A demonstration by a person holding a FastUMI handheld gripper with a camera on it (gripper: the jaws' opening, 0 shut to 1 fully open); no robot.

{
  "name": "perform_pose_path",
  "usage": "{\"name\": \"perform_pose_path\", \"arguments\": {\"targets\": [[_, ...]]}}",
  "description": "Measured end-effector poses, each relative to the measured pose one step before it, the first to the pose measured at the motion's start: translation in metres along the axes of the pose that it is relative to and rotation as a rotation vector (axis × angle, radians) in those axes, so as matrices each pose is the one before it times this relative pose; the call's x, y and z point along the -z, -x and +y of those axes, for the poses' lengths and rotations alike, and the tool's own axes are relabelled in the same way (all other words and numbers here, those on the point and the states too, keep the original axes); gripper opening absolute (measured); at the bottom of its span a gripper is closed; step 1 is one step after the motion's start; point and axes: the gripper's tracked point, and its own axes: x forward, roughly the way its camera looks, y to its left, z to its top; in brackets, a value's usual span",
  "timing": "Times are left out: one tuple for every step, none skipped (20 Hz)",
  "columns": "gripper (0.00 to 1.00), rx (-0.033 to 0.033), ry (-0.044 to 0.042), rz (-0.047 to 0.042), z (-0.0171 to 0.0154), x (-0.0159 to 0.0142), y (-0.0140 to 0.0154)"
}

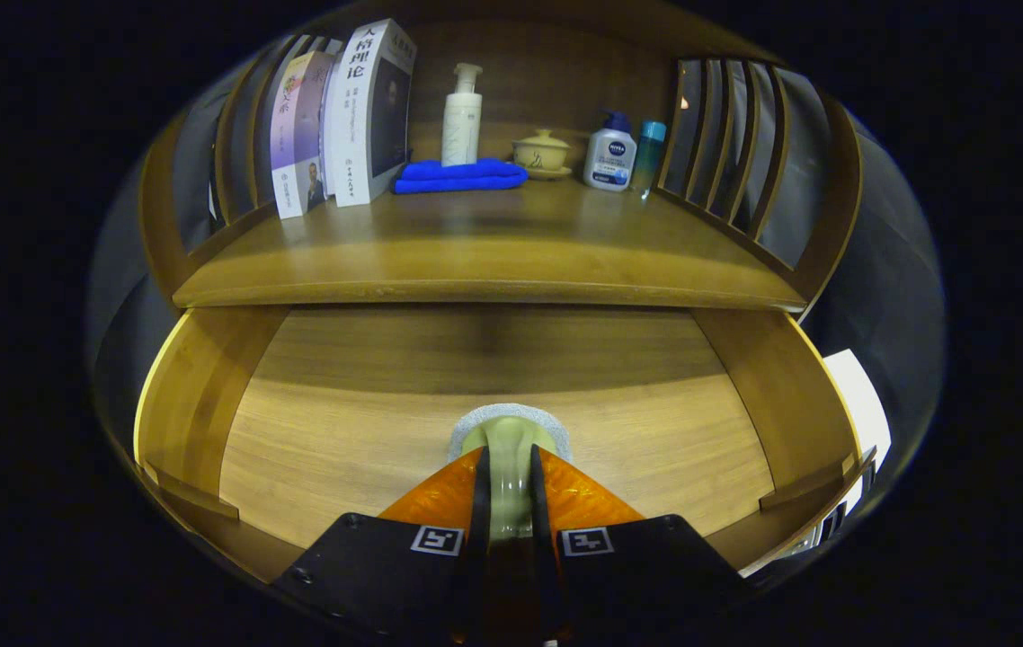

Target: Pull open the drawer, take out the items inside it, and place them on the countertop above the cabinet.

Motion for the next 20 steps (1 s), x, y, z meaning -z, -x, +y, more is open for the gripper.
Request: {"name": "perform_pose_path", "arguments": {"targets": [[0.25, -0.00581, -0.00458, -0.01588, 0.00097, -0.00414, 0.00322], [0.25, -0.00490, -0.00376, -0.01675, -0.00088, -0.00222, 0.00460], [0.26, -0.00242, -0.00472, -0.01518, -0.00030, -0.00342, 0.00490], [0.26, 0.00400, -0.00031, -0.00761, -0.00149, -0.00129, 0.00399], [0.26, 0.00129, -0.00015, -0.00539, -0.00144, -0.00135, 0.00449], [0.26, -0.00501, -0.00333, -0.00985, 0.00020, -0.00182, 0.00416], [0.26, -0.00224, -0.00636, -0.01577, 0.00031, -0.00422, 0.00410], [0.25, -0.00113, -0.00282, -0.01537, -0.00066, -0.00428, 0.00433], [0.26, 0.00388, -0.00209, -0.00970, -0.00175, -0.00426, 0.00413], [0.26, 0.00351, 0.00278, -0.01328, -0.00153, -0.00429, 0.00474], [0.26, 0.00489, 0.00220, -0.00775, -0.00191, -0.00539, 0.00364], [0.26, 0.00306, 0.00307, -0.01440, -0.00175, -0.00601, 0.00346], [0.26, 0.00620, 0.00165, -0.01584, -0.00263, -0.00740, 0.00378], [0.26, 0.00774, -0.00113, -0.01444, -0.00308, -0.00670, 0.00336], [0.26, 0.00564, -0.00150, -0.01316, -0.00227, -0.00750, 0.00187], [0.26, 0.00178, -0.00002, -0.01389, -0.00105, -0.00694, 0.00121], [0.25, -0.00179, -0.00086, -0.00688, -0.00024, -0.00754, -0.00056], [0.25, -0.00276, 0.00262, -0.01135, 0.00028, -0.00725, -0.00062], [0.25, 0.00182, 0.00539, -0.00677, -0.00019, -0.00745, -0.00147], [0.25, 0.00079, 0.01058, 0.00077, -0.00039, -0.00454, -0.00226]]}}
